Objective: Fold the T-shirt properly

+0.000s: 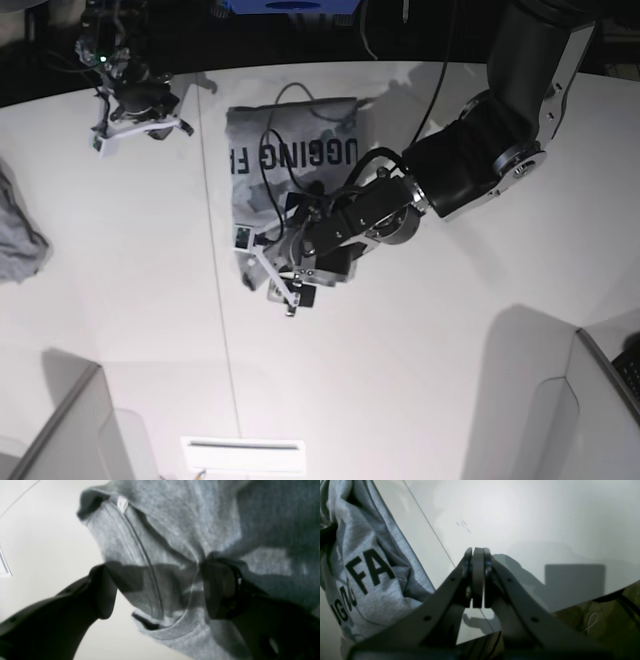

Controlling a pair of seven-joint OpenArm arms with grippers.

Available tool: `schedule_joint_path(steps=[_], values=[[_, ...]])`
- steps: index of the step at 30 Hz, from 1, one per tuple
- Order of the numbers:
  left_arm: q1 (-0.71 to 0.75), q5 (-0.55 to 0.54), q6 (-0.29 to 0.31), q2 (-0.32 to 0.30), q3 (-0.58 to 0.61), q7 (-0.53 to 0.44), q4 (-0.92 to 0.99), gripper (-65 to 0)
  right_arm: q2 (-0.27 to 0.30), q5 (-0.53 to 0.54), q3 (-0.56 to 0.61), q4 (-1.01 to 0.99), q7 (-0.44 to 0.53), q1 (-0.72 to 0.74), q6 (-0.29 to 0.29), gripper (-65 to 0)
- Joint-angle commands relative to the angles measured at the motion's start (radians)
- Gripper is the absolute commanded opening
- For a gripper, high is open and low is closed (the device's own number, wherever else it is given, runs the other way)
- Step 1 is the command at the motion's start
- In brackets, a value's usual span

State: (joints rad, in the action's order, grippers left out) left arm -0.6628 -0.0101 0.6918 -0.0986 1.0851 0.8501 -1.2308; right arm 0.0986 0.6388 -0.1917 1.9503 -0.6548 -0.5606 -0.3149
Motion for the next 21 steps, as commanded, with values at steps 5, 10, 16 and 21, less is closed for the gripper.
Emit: schedule_joint_path(steps=[5, 10, 16, 21], values=[[-0.064, -0.001, 0.006, 0.006, -0.098, -0.001, -0.119, -14.6, 0.006, 0.0, -0.001, 0.016, 0.014, 0.007, 0.007, -65.0], [-0.062, -0.004, 0.006, 0.012, -0.323, 0.065, -0.228, -14.6, 0.006, 0.0, -0.001, 0.016, 0.014, 0.017, 0.007, -65.0], [0.174, 0.014, 0.006, -0.006, -0.67, 0.1, -0.528, -23.9, 0.076, -0.001, 0.011, 0.027, 0.031, 0.015, 0.05, -65.0], [0.479, 0.209, 0.006, -0.042, -0.896, -0.061, -0.712, -65.0, 0.112, -0.037, 0.018, 0.024, 0.227, -0.034, 0.213, -65.0]])
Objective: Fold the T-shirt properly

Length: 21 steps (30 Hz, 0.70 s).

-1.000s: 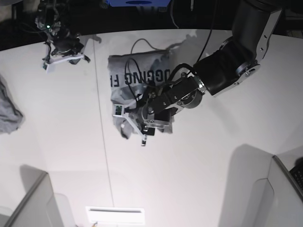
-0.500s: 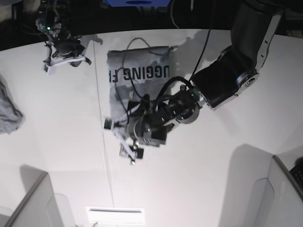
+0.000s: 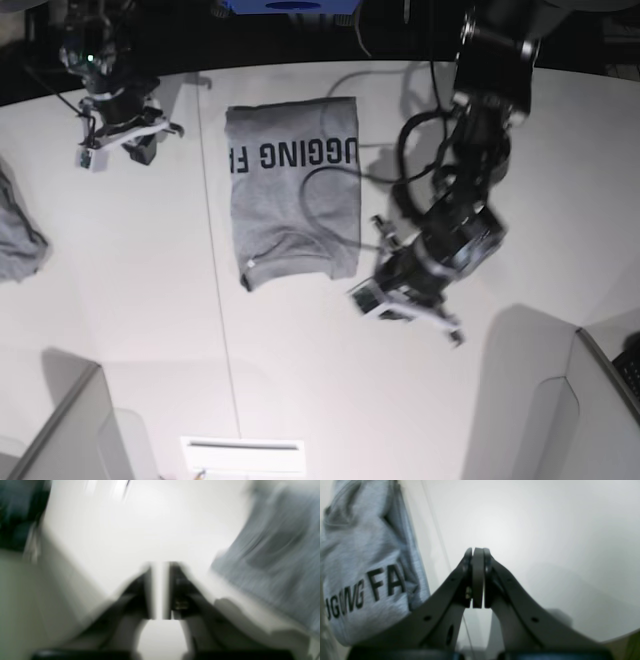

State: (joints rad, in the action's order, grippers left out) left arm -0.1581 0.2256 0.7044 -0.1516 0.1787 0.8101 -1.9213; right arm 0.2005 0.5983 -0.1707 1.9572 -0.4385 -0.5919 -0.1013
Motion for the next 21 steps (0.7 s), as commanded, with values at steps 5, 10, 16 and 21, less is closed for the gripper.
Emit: schedule_joint_path(steps=[5, 10, 16, 21], values=[[0.283, 0.033, -0.006, -0.003, -0.193, -0.404, -0.036, -65.0, -0.059, -0.301, 0.004, 0.017, 0.135, -0.023, 0.102, -65.0], [0.533, 0.028, -0.006, -0.01, -0.302, -0.682, -0.033, -65.0, -0.141, -0.578, 0.004, 0.011, 0.387, -0.095, 0.154, -65.0], [0.819, 0.027, -0.006, 0.005, -0.42, -1.185, 0.018, -65.0, -0.146, -0.634, 0.003, -0.025, 0.817, -0.23, 0.173, -65.0], [0.977, 0.03, -0.006, 0.086, -0.503, -1.658, 0.164, -65.0, -0.144, -0.634, 0.003, -0.103, 1.036, -0.323, 0.173, -65.0]])
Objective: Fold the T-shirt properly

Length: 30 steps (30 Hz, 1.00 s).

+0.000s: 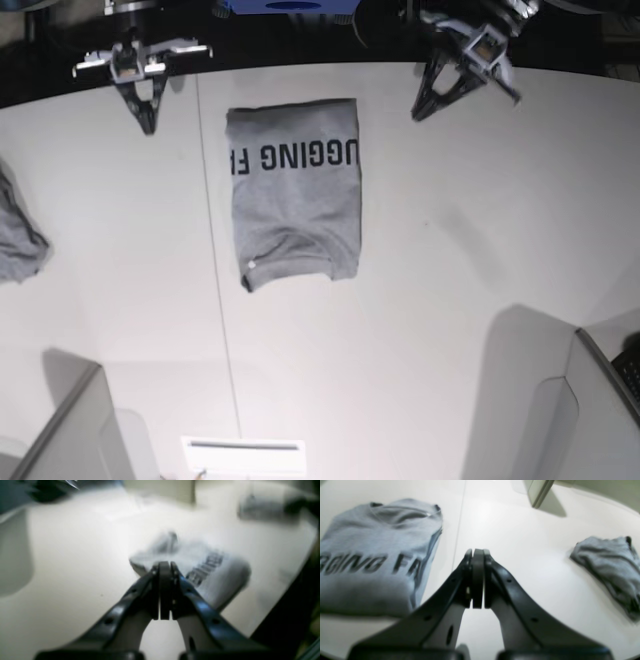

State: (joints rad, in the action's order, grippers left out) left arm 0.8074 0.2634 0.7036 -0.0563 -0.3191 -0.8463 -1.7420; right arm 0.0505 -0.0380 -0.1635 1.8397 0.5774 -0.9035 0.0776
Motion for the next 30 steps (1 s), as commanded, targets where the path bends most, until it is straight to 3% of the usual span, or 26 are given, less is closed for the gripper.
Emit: schedule_joint_path(steps=[1, 4, 9, 14, 16, 24, 30], values=[[0.033, 0.0, -0.005, 0.0, -0.019, -0.077, 0.02, -65.0, 0.005, 0.002, -0.003, -0.007, 0.059, -0.03, -0.006, -65.0], [0.071, 0.003, -0.005, 0.002, -0.053, -0.252, 0.139, -65.0, 0.005, 0.003, 0.0, -0.093, 0.168, -0.075, -0.006, -65.0], [0.036, 0.004, -0.005, -0.024, -0.094, -0.368, 0.379, -65.0, 0.004, 0.003, 0.003, -0.308, 0.332, -0.101, -0.011, -65.0], [-0.001, 0.007, -0.005, -0.075, -0.084, -0.549, 0.609, -65.0, 0.001, 0.0, 0.005, -0.539, 0.525, -0.096, -0.012, -65.0], [-0.036, 0.064, -0.005, -0.078, -0.091, -0.55, 0.715, -65.0, -0.004, -0.001, 0.006, -0.636, 0.576, -0.084, -0.012, -65.0], [-0.153, 0.253, -0.005, -0.095, -0.084, -0.55, 1.101, -65.0, -0.008, -0.001, 0.006, -0.995, 0.576, 0.04, -0.012, -65.0], [-0.305, 0.282, -0.005, -0.096, -0.093, -0.55, 1.457, -65.0, -0.021, -0.001, 0.006, -1.333, 0.574, 0.214, -0.012, -65.0]])
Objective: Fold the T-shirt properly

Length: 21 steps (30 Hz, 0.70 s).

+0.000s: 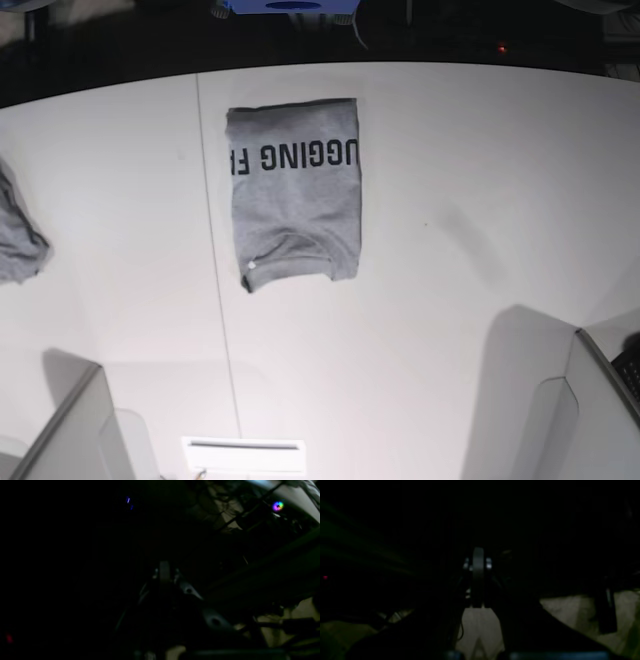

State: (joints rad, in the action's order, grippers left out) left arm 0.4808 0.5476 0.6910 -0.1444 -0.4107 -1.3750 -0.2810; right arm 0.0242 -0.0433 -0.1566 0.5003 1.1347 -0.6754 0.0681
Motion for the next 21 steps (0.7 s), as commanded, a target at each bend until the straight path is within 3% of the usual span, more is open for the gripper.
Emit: schedule_joint_path(steps=[1, 3, 6, 8, 10, 13, 16, 18, 21], values=[[-0.008, -0.001, 0.007, -0.008, -0.001, -0.021, 0.064, -65.0, 0.006, 0.004, -0.001, -0.061, 0.017, 0.019, -0.003, -65.0], [-0.064, -0.004, 0.007, -0.008, -0.001, -0.021, 0.196, -65.0, 0.007, 0.004, -0.001, -0.193, 0.015, 0.093, -0.003, -65.0], [-0.153, -0.002, 0.007, -0.004, 0.002, 0.164, 0.281, -65.0, 0.012, 0.003, 0.001, -0.415, -0.014, 0.228, 0.0, -65.0], [-0.178, -0.01, 0.007, -0.001, -0.001, 0.282, 0.281, -65.0, 0.021, 0.003, 0.024, -0.5, -0.112, 0.314, 0.0, -65.0], [-0.187, -0.011, 0.007, 0.009, -0.003, 0.401, 0.281, -65.0, 0.036, 0.003, 0.087, -0.5, -0.287, 0.391, 0.002, -65.0], [-0.204, -0.007, -0.095, 0.05, -0.001, 0.564, 0.256, -65.0, 0.036, 0.004, 0.18, -0.5, -0.545, 0.463, 0.002, -65.0], [-0.261, -0.008, -0.215, 0.065, 0.003, 0.83, 0.239, -65.0, 0.032, 0.004, 0.249, -0.49, -0.787, 0.5, 0.002, -65.0], [-0.285, -0.008, -0.261, 0.065, 0.0, 0.917, 0.236, -65.0, 0.023, 0.006, 0.272, -0.447, -0.865, 0.501, 0.002, -65.0], [-0.301, -0.01, -0.299, 0.067, -0.001, 0.926, 0.236, -65.0, 0.023, 0.006, 0.283, -0.417, -0.884, 0.494, 0.002, -65.0]])
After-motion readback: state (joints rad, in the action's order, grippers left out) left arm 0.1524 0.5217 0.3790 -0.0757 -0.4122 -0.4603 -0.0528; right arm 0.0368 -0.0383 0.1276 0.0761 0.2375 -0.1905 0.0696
